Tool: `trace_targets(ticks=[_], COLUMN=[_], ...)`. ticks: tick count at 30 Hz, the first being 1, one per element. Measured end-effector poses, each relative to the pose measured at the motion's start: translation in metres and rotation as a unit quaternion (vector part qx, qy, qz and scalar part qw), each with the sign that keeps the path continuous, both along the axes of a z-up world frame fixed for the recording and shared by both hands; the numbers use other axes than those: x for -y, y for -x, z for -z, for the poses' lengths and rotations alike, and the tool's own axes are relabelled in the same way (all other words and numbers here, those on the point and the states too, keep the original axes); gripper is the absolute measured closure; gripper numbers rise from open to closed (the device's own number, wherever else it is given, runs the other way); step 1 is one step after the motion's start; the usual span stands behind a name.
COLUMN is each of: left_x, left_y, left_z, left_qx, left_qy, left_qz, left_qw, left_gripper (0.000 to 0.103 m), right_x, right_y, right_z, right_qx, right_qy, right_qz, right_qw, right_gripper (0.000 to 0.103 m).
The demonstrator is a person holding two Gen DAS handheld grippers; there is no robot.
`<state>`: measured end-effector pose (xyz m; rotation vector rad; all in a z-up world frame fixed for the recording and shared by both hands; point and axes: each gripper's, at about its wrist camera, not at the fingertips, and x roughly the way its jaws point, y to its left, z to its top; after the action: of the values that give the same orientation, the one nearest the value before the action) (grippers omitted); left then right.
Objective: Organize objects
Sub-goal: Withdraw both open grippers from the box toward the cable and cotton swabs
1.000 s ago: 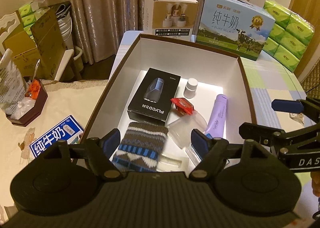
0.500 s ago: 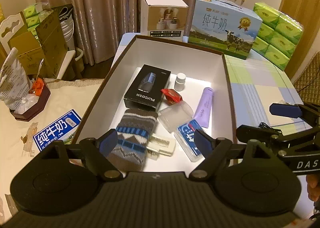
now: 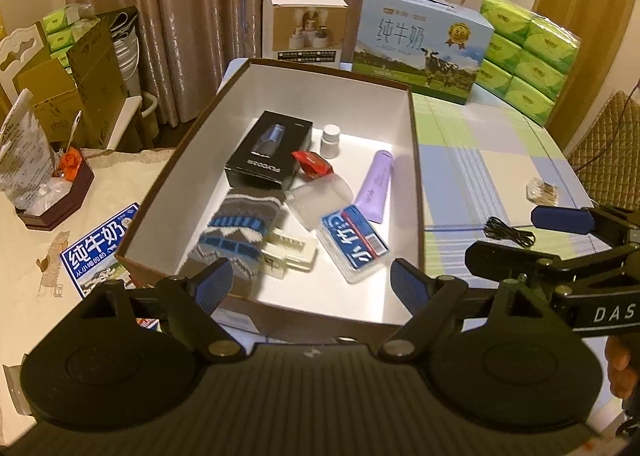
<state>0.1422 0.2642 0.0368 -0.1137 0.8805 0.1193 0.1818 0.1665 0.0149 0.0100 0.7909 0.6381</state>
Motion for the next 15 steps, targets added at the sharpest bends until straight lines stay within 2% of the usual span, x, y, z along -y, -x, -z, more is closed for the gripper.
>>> trace_targets(ticks=[15], left_x=[0.054], left_y=[0.013], left_z=[0.007], left_qx=[-0.017], left_qy=[0.007], left_qz=[0.021], left_qw=[0.9996], left_gripper=[0.019], right_x=[0.059], right_y=[0.022], right_z=[0.004], right_qx=[-0.023], right_qy=[0.005], right_qz=[0.017], right_qw=[1.000], right_gripper=[0.002])
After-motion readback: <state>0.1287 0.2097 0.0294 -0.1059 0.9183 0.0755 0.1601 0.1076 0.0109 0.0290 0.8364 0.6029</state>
